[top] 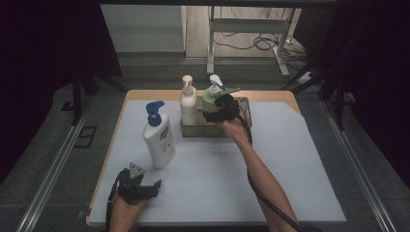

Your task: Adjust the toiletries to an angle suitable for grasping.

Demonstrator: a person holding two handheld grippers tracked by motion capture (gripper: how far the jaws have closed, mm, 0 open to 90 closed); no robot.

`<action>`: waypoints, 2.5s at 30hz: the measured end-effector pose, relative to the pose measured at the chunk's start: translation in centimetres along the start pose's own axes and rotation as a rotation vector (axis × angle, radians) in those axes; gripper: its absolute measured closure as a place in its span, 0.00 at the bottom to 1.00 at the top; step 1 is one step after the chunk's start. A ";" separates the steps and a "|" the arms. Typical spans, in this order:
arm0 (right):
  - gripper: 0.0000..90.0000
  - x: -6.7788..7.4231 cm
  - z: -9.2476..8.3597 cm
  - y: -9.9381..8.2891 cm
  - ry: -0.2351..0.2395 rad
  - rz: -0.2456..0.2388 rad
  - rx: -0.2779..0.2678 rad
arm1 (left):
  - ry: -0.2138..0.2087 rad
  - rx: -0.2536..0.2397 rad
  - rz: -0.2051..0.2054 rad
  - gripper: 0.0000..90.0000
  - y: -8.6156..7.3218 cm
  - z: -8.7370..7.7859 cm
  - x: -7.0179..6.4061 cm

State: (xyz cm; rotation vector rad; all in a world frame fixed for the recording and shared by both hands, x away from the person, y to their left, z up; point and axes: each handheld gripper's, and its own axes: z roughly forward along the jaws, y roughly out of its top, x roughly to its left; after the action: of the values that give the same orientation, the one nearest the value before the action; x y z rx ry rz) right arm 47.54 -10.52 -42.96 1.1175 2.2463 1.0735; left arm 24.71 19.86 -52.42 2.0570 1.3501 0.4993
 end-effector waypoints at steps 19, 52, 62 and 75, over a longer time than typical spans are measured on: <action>0.12 -0.8 -0.6 -0.8 0.054 0.012 -0.016 | 0.000 0.000 0.001 0.12 0.0 0.0 0.0; 0.75 -4.8 -4.8 -3.0 0.024 0.098 -0.020 | 0.000 -0.001 -0.001 0.12 0.0 0.0 0.0; 0.98 -5.5 -2.3 -2.6 -0.011 0.115 0.014 | 0.000 0.000 -0.001 0.12 0.0 0.0 0.0; 0.98 -5.6 0.0 -2.2 0.041 0.103 0.034 | 0.000 0.000 -0.001 0.12 0.0 0.0 0.0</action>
State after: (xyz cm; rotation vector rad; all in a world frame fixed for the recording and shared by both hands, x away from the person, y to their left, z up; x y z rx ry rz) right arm 49.84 -15.88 -44.55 1.2480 2.2685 1.1115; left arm 24.71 19.85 -52.42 2.0564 1.3510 0.4987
